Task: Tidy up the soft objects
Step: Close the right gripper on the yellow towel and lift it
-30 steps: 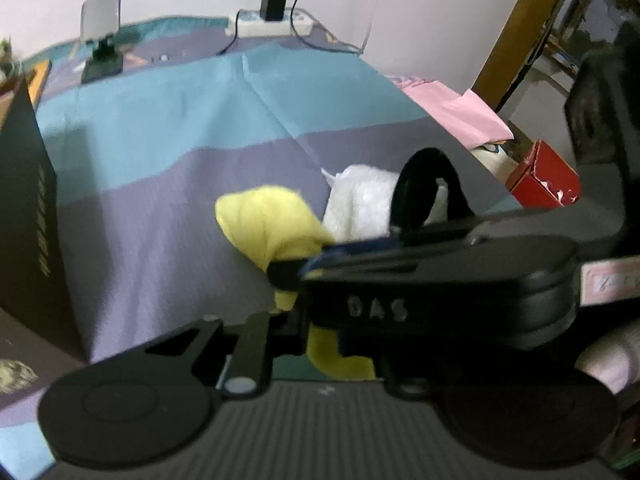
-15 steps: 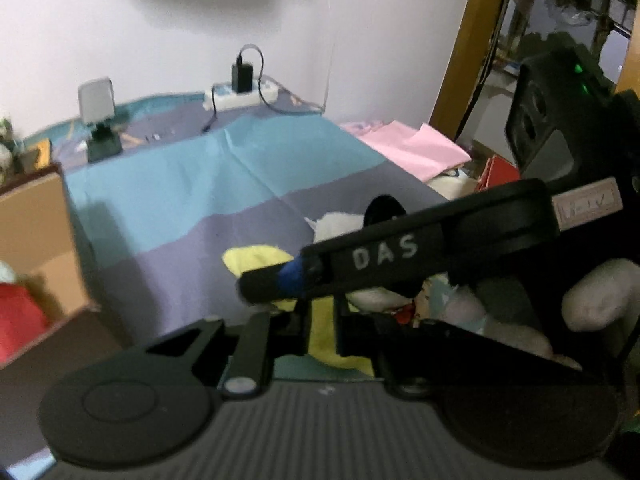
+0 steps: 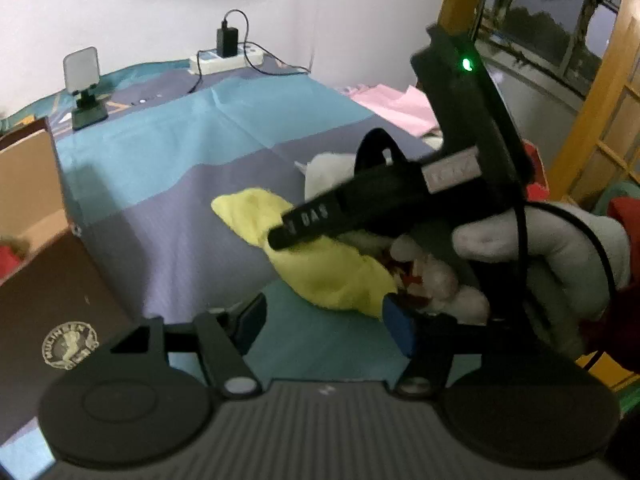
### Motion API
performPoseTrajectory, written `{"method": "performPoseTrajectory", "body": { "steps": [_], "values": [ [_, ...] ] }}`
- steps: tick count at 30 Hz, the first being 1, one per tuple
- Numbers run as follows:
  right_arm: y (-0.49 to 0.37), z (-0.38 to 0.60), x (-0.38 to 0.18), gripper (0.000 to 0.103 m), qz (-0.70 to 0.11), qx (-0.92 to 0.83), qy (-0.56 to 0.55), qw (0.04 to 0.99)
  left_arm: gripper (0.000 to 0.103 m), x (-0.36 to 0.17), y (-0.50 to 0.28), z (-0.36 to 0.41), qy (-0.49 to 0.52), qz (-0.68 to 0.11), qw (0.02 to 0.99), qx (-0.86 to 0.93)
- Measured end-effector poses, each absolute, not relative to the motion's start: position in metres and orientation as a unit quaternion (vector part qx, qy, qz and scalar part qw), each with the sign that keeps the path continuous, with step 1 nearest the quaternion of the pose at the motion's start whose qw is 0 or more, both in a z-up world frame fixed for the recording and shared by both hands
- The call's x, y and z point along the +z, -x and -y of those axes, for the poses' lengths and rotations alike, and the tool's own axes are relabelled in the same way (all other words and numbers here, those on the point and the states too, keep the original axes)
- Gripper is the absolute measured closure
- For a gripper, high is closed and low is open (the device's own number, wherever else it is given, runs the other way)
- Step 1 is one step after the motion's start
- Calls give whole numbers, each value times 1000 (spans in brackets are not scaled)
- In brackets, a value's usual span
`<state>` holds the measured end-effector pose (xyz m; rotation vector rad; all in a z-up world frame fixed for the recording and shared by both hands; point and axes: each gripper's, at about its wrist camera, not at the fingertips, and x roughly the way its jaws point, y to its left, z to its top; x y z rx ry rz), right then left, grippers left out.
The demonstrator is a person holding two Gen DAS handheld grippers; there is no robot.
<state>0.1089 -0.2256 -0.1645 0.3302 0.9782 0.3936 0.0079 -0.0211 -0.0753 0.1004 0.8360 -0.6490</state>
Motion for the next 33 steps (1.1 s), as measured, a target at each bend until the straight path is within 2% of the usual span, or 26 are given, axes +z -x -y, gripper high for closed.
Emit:
{"method": "performPoseTrajectory", "body": {
  "steps": [2, 4, 8, 9, 11, 13, 14, 17, 18, 19, 20, 25, 28, 30, 33],
  "values": [
    [-110, 230, -164, 90, -471, 207, -179, 839, 38, -80, -10, 21, -49, -404, 861, -306],
    [-105, 237, -162, 96, -479, 235, -233, 813, 38, -86, -16, 21, -48, -413, 859, -299],
    [-95, 250, -160, 101, -466, 290, -345, 761, 39, -95, -27, 18, -37, -425, 858, -285],
    [-92, 251, -158, 102, -463, 299, -358, 753, 51, -94, -28, 16, -30, -422, 860, -285],
    [-87, 247, -154, 102, -466, 301, -350, 755, 66, -92, -30, 13, -19, -419, 861, -287],
    [-89, 243, -153, 102, -469, 304, -338, 757, 72, -92, -36, 11, -12, -421, 862, -282],
    [-88, 241, -150, 102, -464, 299, -324, 768, 79, -93, -38, 10, -11, -425, 860, -282],
    [-83, 243, -130, 96, -412, 266, -237, 839, 79, -95, -38, 7, -6, -430, 858, -280],
    [-84, 243, -128, 93, -408, 257, -215, 849, 73, -95, -38, 5, 3, -431, 855, -288],
    [-88, 242, -128, 92, -413, 255, -201, 851, 62, -95, -39, 4, 9, -431, 854, -292],
    [-93, 241, -131, 92, -427, 258, -197, 844, 40, -94, -38, 4, 12, -430, 853, -295],
    [-105, 233, -164, 92, -487, 214, -210, 821, 41, -102, -44, 13, 3, -435, 851, -295],
    [-105, 235, -178, 91, -500, 227, -268, 791, 41, -111, -52, 18, -7, -444, 850, -282],
    [-103, 234, -182, 92, -512, 244, -291, 771, 56, -114, -54, 19, 0, -449, 847, -284],
    [-99, 233, -184, 93, -507, 248, -293, 772, 61, -114, -52, 17, -9, -446, 848, -286]
  ]
}}
